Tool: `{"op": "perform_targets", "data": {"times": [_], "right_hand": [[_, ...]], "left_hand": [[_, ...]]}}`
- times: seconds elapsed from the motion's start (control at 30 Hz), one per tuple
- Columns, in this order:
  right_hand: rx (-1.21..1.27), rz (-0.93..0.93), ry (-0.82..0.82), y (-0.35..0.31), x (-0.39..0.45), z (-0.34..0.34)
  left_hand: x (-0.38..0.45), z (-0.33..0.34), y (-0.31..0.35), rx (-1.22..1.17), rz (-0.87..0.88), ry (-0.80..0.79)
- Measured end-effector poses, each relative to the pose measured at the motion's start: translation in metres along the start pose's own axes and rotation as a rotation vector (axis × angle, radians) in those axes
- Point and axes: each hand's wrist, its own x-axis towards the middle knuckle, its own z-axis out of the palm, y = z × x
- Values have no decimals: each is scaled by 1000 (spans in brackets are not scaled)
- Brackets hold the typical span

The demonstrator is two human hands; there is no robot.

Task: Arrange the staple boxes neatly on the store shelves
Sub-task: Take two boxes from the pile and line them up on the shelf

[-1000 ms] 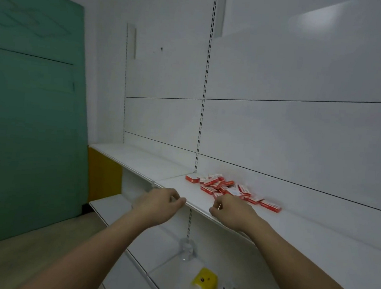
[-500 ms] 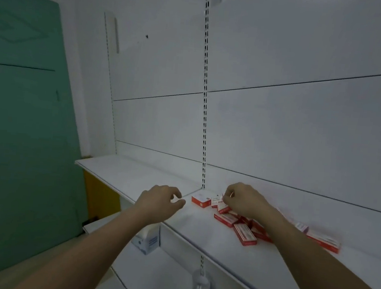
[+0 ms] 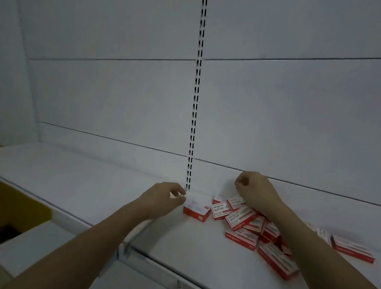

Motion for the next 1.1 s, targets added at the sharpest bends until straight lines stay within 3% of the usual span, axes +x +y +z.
{"op": "perform_targets", "data": {"times": [0.27,0.4,0.53,0.63,0.77,1.1], "right_hand": [[119,240,284,21,12,18],[51,182,199,31,9,9],[-43,115,-15,33,-2,-4],[-25,127,-198,34,-8,-8],[-29,88,-277,34,-8,-10],[-66,105,-280,37,-7,4]], "left_hand": [[89,19,-38,-310,194,-378],[111,26,-34,-315,280,-464],[109,23,-38,-195,337,-597],[109,25,-39,-70,365,-602],[112,28,-42,-38,410,-553],[107,29,-39,-204,433,-432]]}}
